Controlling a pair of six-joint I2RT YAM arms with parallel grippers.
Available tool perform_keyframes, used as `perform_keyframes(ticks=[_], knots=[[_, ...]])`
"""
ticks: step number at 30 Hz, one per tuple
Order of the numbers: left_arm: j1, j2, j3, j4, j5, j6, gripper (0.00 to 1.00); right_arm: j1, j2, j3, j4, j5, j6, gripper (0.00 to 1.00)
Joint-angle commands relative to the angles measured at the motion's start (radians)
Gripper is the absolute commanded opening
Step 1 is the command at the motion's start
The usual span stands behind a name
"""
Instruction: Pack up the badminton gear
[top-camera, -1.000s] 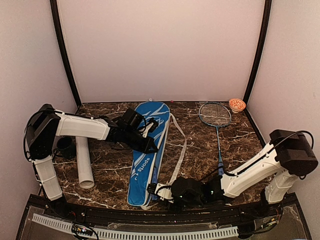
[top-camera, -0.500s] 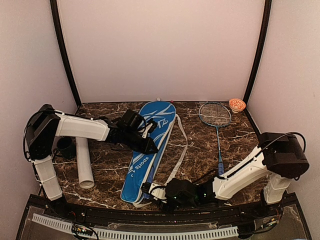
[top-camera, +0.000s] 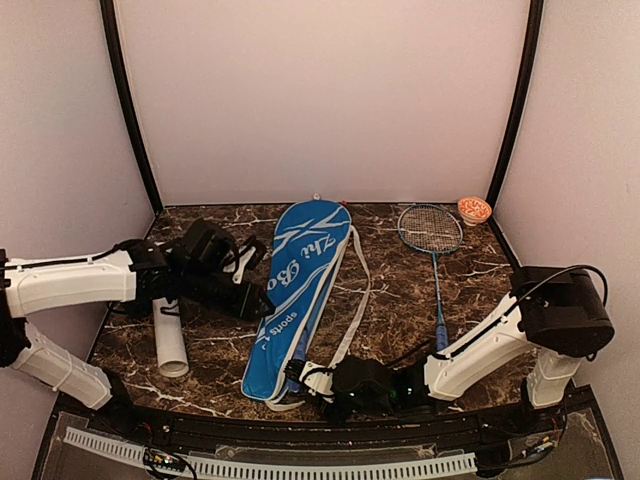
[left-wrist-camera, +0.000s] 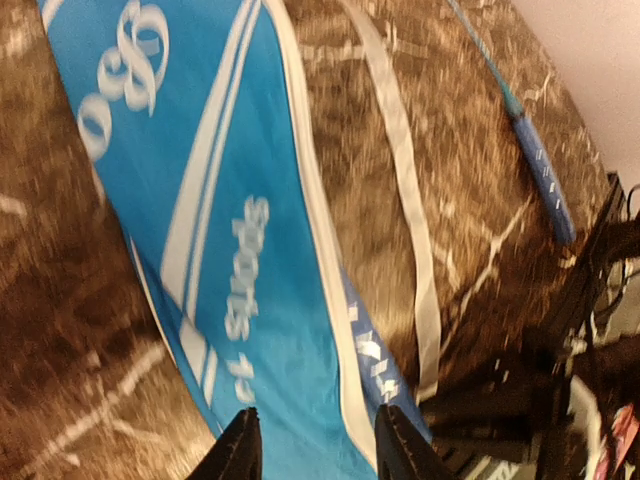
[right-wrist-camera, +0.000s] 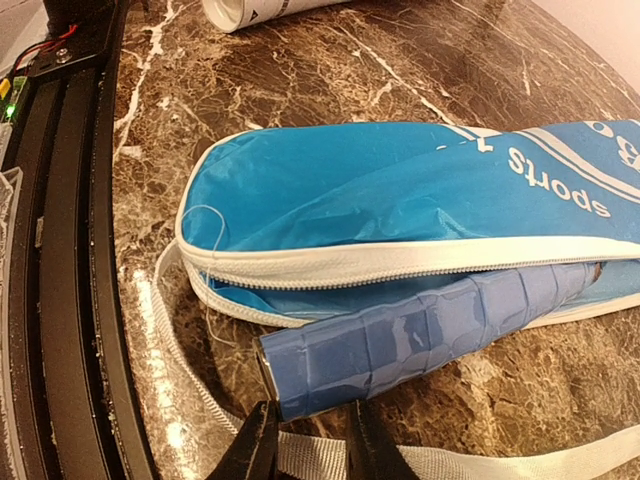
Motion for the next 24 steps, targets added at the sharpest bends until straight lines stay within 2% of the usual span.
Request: perform_keyframes(ticks=[1,5,8,16,24], knots=[[-0.108,-0.116,-0.181,-0.149,-0.023,-0.127,0.4,-0.003,0.026,-0.009,0.057,0.0,0.014,0.24],[-0.232,-0.18,-0.226,-0.183,-0.06,-0.207,0.4,-0.002,0.035,-0.006,0.064,-0.006,0.014,0.24],[-0.281,-0.191,-0.235,-0.158,-0.035,-0.226,0.4,-0.002,0.035,-0.006,0.066,-0.008,0.013,0.24],[-0.327,-0.061,-0.215,-0.077,-0.002,-0.237,0.35,-0.002,0.03,-0.01,0.065,-0.002,0.012,0.24],[-0.337,-0.003,-0.203,-0.031,0.025,-0.238,0.34,-0.001,0.029,-0.025,0.101,-0.023,0.004,0.27]])
